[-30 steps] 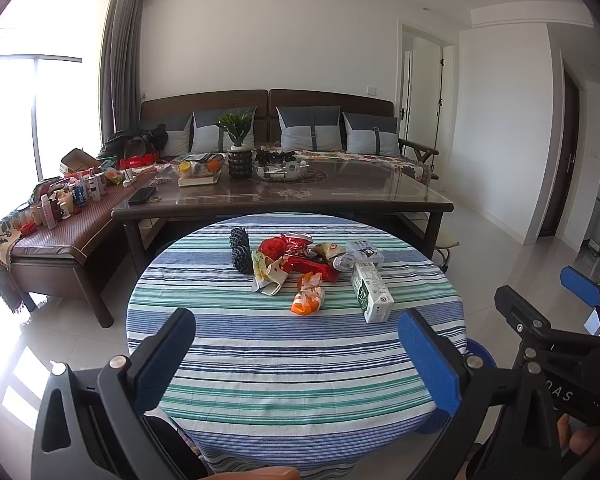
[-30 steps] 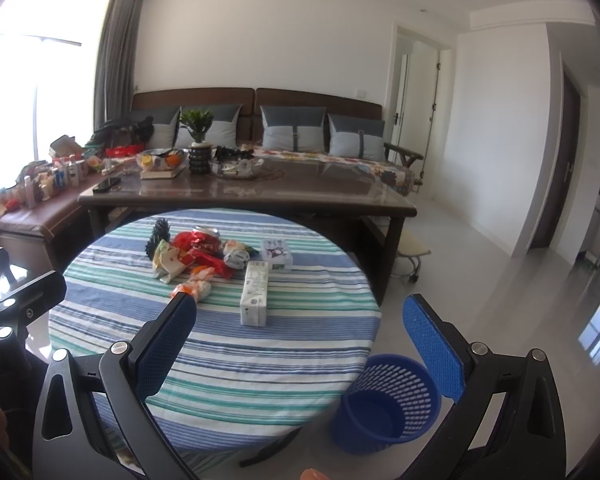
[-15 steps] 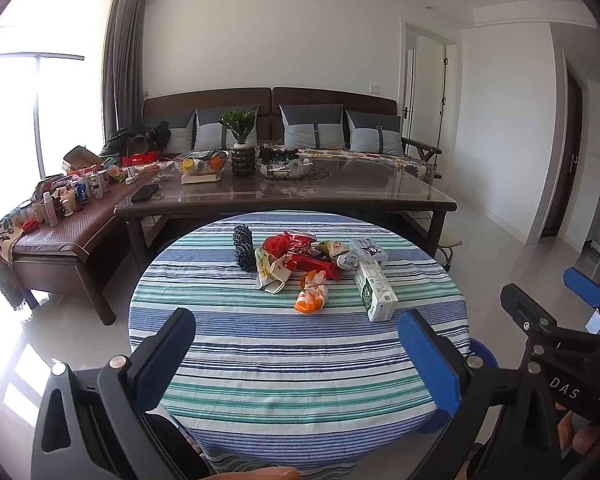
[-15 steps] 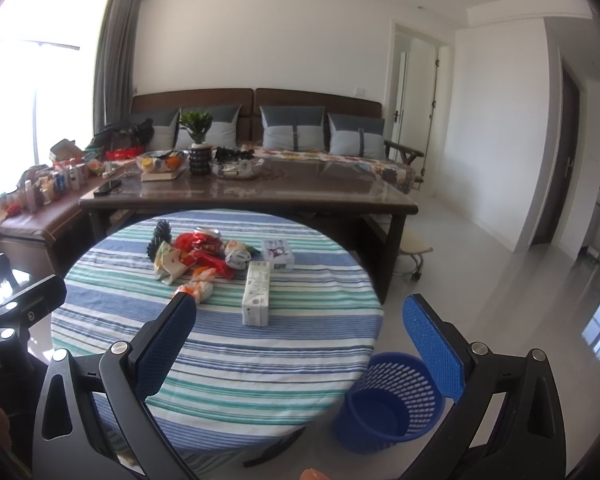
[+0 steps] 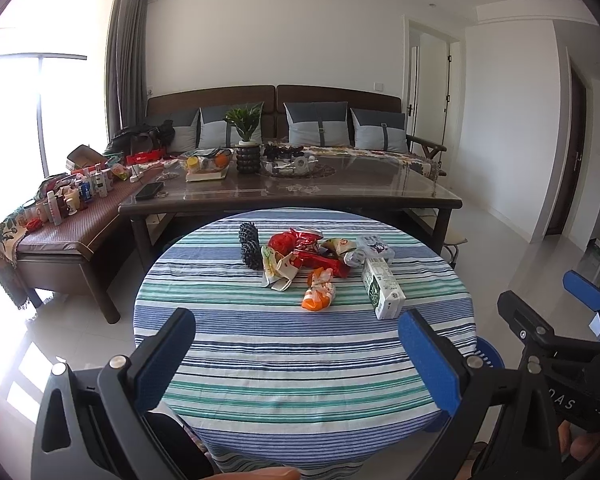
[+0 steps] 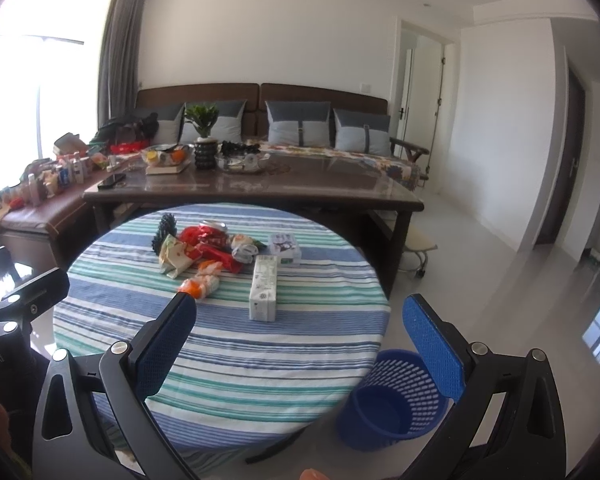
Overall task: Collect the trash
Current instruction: 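Reach the right gripper to the white milk carton and close on it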
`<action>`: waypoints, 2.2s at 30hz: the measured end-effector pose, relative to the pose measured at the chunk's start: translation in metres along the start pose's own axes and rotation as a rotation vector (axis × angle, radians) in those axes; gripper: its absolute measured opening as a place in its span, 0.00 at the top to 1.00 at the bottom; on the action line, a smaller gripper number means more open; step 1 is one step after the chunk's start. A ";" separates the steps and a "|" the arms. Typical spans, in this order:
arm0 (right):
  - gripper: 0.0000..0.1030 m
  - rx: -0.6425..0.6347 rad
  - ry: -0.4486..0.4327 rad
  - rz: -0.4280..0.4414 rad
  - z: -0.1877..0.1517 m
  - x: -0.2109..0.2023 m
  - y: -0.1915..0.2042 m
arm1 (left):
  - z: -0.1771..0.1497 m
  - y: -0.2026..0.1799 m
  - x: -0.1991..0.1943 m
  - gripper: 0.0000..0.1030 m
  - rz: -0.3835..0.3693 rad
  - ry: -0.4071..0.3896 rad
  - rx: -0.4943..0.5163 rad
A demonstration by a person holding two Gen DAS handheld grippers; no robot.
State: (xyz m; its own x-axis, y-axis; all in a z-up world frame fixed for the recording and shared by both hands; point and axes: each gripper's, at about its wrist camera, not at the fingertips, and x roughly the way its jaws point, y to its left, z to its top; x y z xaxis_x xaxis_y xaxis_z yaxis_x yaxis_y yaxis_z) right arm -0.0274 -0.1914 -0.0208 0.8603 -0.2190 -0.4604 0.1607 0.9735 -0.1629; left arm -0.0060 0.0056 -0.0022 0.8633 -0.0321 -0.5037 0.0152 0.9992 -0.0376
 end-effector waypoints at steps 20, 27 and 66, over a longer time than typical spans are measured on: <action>0.00 0.027 0.008 0.003 -0.001 0.009 -0.013 | -0.002 -0.013 0.019 0.00 0.000 0.035 0.057; 0.00 0.030 0.011 0.003 -0.005 0.024 -0.013 | -0.007 -0.015 0.041 0.00 0.020 0.083 0.080; 0.60 0.017 0.448 0.300 -0.034 0.268 0.014 | -0.066 -0.002 0.259 0.00 -0.036 0.468 0.062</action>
State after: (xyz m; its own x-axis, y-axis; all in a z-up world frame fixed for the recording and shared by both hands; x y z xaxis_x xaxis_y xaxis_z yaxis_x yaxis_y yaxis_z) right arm 0.1888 -0.2390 -0.1766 0.5795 0.0655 -0.8123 -0.0492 0.9978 0.0454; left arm 0.1840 -0.0065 -0.1898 0.5414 -0.0599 -0.8387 0.0834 0.9964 -0.0174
